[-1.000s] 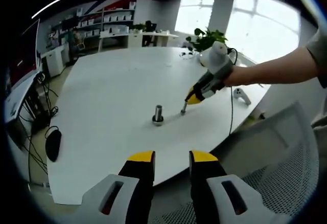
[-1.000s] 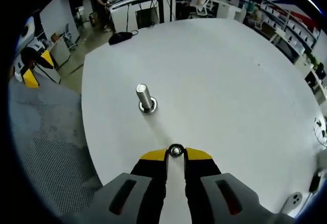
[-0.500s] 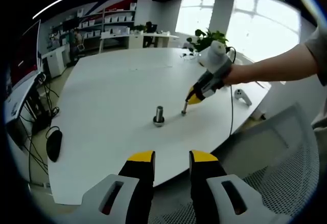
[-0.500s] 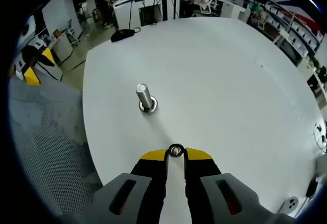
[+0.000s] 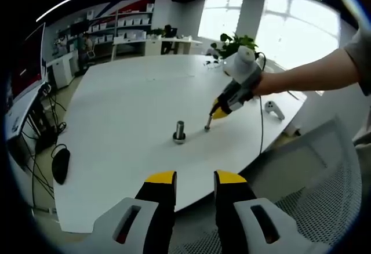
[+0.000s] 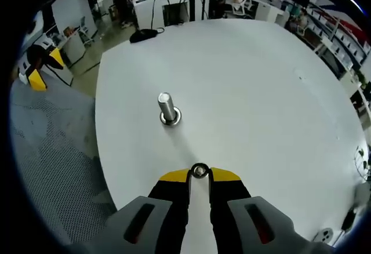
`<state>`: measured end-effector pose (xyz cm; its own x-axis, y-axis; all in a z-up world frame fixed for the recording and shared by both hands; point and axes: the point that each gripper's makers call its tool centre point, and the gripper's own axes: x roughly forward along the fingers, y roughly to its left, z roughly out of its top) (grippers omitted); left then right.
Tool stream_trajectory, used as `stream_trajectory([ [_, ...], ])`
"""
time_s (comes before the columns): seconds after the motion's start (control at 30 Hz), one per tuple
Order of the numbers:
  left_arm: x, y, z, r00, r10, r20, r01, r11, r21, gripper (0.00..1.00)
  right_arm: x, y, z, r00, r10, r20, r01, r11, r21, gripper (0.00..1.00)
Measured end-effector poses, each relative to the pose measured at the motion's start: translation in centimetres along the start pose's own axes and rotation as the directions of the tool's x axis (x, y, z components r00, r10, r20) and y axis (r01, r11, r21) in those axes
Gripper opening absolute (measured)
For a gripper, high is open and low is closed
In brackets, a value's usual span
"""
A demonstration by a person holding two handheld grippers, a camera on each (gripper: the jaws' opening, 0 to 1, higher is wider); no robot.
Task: Place the washer onto the threaded stud by aligning its center hole with the stud, sliding it down to the base, and recovering from edge contact or off-axis alignment until the washer reaches the visible bottom stop.
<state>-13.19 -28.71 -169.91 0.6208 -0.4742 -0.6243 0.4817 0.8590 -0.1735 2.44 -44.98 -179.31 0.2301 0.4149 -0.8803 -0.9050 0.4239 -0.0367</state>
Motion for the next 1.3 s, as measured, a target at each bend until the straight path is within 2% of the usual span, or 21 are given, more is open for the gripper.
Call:
stream_trajectory([
  [0.43, 0.0, 0.0, 0.1, 1.000, 0.002, 0.004, -0.002, 1.000, -0.001, 0.23, 0.6, 0.2, -0.4, 0.995, 0.038, -0.092, -0.042, 0.998, -0.046, 0.14],
  [0.57, 0.2, 0.2, -0.4, 1.000, 0.007, -0.023, -0.007, 1.000, -0.004, 0.24, 0.8, 0.2, -0.3, 0.994, 0.039, -0.102, -0.046, 0.997, -0.058, 0.14],
  [0.9, 0.0, 0.1, -0.1, 1.000, 0.011, -0.007, -0.011, 1.000, -0.009, 0.24, 2.8, -0.2, -1.2, 0.987, 0.045, -0.153, -0.053, 0.997, -0.051, 0.14],
  [1.1, 0.0, 0.3, -0.1, 1.000, 0.015, -0.005, -0.015, 1.000, -0.012, 0.24, 4.1, -0.3, -2.5, 0.982, 0.039, -0.187, -0.048, 0.998, -0.042, 0.14],
  [1.13, 0.0, 0.3, -0.1, 1.000, 0.015, -0.006, -0.015, 1.000, -0.012, 0.24, 4.0, -0.5, -1.6, 0.989, 0.039, -0.146, -0.046, 0.998, -0.047, 0.14],
  [1.17, 0.0, 0.3, -0.1, 1.000, 0.014, -0.007, -0.014, 1.000, -0.012, 0.24, 3.9, -0.5, -1.8, 0.986, 0.037, -0.163, -0.041, 0.999, -0.019, 0.14],
  [1.3, 0.0, 0.3, -0.2, 1.000, 0.011, -0.010, -0.011, 1.000, -0.010, 0.23, 3.9, -0.4, -1.8, 0.986, 0.040, -0.165, -0.043, 0.999, -0.012, 0.14],
])
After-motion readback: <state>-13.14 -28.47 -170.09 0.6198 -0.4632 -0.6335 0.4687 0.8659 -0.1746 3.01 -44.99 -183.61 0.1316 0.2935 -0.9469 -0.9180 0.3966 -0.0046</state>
